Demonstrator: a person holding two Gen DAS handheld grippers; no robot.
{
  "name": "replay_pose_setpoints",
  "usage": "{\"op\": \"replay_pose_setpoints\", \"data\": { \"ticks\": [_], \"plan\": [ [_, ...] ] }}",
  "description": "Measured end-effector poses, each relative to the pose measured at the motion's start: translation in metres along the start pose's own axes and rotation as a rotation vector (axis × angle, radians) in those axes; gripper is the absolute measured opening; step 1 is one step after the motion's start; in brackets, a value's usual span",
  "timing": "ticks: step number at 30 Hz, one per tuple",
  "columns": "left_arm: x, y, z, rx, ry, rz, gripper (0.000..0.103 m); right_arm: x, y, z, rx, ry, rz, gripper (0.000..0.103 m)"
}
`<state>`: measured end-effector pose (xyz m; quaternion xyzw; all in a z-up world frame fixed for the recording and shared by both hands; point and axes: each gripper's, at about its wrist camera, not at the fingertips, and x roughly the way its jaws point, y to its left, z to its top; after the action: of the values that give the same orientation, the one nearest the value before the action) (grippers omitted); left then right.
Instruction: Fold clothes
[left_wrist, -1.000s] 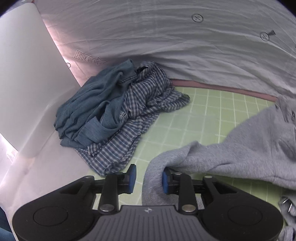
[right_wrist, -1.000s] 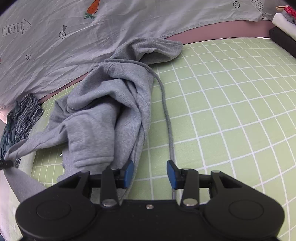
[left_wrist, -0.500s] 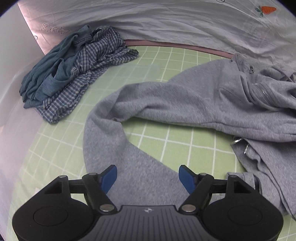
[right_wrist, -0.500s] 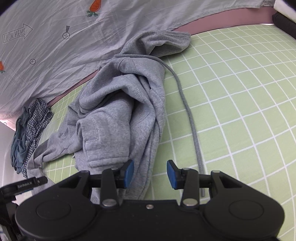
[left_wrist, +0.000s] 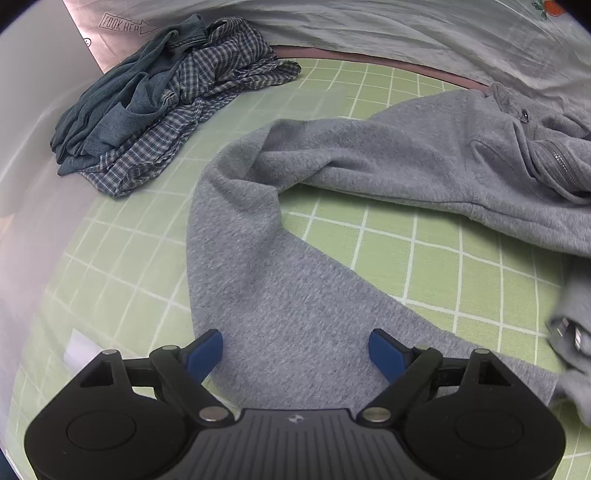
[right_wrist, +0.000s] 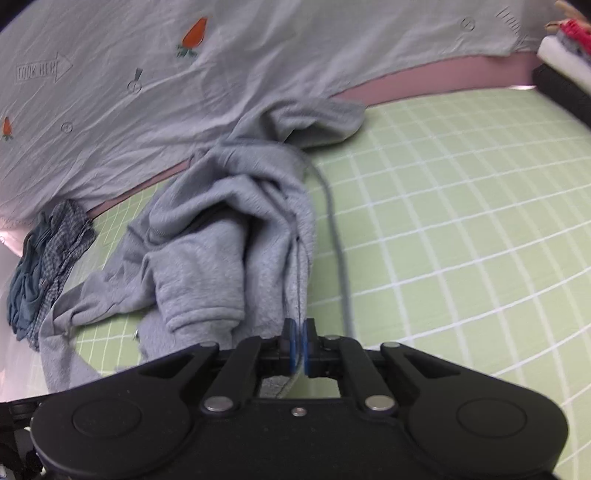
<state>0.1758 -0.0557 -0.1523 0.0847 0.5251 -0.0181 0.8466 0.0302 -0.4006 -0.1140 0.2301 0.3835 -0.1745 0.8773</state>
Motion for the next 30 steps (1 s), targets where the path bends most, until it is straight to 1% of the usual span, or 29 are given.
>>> {"op": "replay_pose_setpoints", "data": {
  "ticks": [3,5,7,9,10,11,12,13,14,15,16,17,19,21,26,30],
  "plan": [
    [0.002,0.004,0.001,-0.017,0.001,-0.009,0.091,-0.036,-0.027,0.024,0.015,-0.127,-0.103,0.003],
    [0.002,0.004,0.001,-0.022,0.000,-0.007,0.093,-0.054,-0.040,0.037,0.014,-0.193,-0.150,0.004],
    [0.002,0.003,0.000,-0.027,0.003,0.000,0.094,-0.054,-0.049,0.043,-0.001,-0.197,-0.183,0.005],
    [0.001,0.002,0.001,-0.029,0.013,0.006,0.093,-0.045,-0.058,0.042,-0.005,-0.165,-0.241,0.009],
    [0.000,0.001,0.002,-0.030,0.018,0.009,0.093,-0.042,-0.061,0.040,-0.004,-0.149,-0.269,0.013],
    [-0.001,0.001,0.001,-0.036,0.021,0.012,0.093,-0.041,-0.063,0.037,-0.001,-0.136,-0.293,0.024],
    [-0.003,0.000,0.000,-0.045,0.019,0.011,0.093,-0.041,-0.066,0.032,0.007,-0.132,-0.310,0.031],
    [-0.005,-0.001,-0.001,-0.052,0.018,0.009,0.093,-0.042,-0.069,0.027,0.018,-0.130,-0.315,0.045],
    [-0.007,-0.003,-0.002,-0.055,0.019,0.003,0.093,-0.043,-0.072,0.022,0.029,-0.126,-0.314,0.049],
    [-0.009,-0.006,-0.003,-0.053,0.020,-0.005,0.093,-0.044,-0.075,0.018,0.037,-0.121,-0.312,0.049],
    [-0.011,-0.009,-0.004,-0.048,0.021,-0.014,0.093,-0.044,-0.077,0.013,0.045,-0.111,-0.311,0.053],
    [-0.014,-0.014,-0.005,-0.042,0.020,-0.024,0.093,-0.045,-0.080,0.008,0.052,-0.102,-0.317,0.061],
    [-0.022,-0.024,-0.008,-0.034,0.010,-0.043,0.093,-0.048,-0.084,0.000,0.068,-0.099,-0.332,0.071],
    [-0.032,-0.037,-0.011,-0.026,-0.002,-0.077,0.093,-0.053,-0.091,-0.009,0.094,-0.101,-0.318,0.071],
    [-0.052,-0.077,-0.018,0.011,-0.016,-0.160,0.094,-0.060,-0.105,-0.023,0.140,-0.070,-0.270,0.072],
    [-0.057,-0.107,-0.021,0.055,-0.021,-0.188,0.094,-0.057,-0.114,-0.033,0.168,-0.034,-0.252,0.071]
  ]
}}
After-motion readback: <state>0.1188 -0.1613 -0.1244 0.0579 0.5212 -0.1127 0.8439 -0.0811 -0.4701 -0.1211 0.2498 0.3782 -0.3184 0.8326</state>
